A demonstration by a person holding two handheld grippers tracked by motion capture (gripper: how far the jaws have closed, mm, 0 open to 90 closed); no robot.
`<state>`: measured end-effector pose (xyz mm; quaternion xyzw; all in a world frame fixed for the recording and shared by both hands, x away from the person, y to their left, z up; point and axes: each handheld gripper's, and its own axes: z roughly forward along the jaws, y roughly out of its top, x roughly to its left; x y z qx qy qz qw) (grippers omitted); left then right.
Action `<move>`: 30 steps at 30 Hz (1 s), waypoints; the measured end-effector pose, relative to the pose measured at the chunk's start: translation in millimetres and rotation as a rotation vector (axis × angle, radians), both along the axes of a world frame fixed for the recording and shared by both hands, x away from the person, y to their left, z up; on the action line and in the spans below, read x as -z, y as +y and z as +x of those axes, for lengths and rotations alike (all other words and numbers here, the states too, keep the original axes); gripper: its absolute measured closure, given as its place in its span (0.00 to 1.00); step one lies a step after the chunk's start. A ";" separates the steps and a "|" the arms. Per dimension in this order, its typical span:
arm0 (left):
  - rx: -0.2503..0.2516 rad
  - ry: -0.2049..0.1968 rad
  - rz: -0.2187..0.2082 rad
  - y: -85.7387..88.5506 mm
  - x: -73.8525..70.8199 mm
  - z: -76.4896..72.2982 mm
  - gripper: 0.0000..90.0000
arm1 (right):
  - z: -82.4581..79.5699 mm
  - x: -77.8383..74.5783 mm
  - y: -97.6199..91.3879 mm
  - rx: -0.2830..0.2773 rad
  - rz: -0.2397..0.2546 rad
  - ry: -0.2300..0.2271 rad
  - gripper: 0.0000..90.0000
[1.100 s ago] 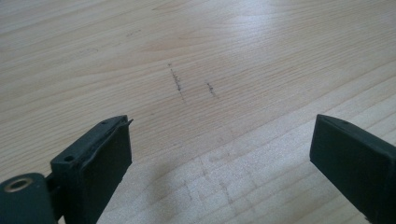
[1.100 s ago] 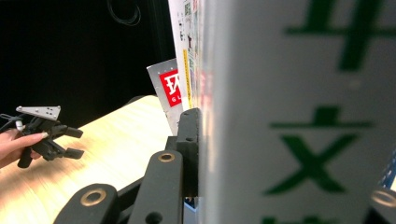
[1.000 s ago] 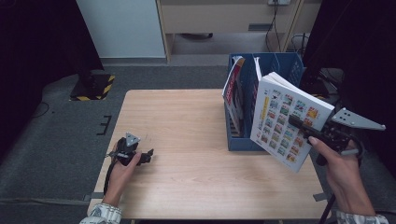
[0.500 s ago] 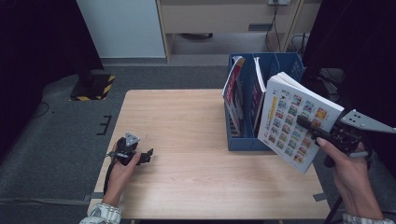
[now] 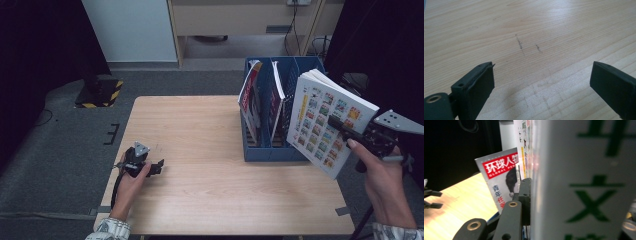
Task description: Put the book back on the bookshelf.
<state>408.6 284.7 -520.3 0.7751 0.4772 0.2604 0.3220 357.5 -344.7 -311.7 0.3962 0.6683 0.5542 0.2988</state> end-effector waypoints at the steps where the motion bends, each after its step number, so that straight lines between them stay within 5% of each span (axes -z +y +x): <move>1: 0.000 -0.001 0.000 0.0 -0.2 -0.1 0.06 | 3.4 -1.1 0.7 0.006 -0.007 0.001 0.82; 15: -0.001 -0.005 -0.005 0.5 -0.9 -0.4 0.06 | 39.6 -8.6 12.7 0.057 -0.022 0.017 0.82; 30: -0.005 -0.008 -0.007 1.2 -1.1 -0.2 0.06 | 56.4 -8.4 14.0 0.128 -0.013 0.014 0.82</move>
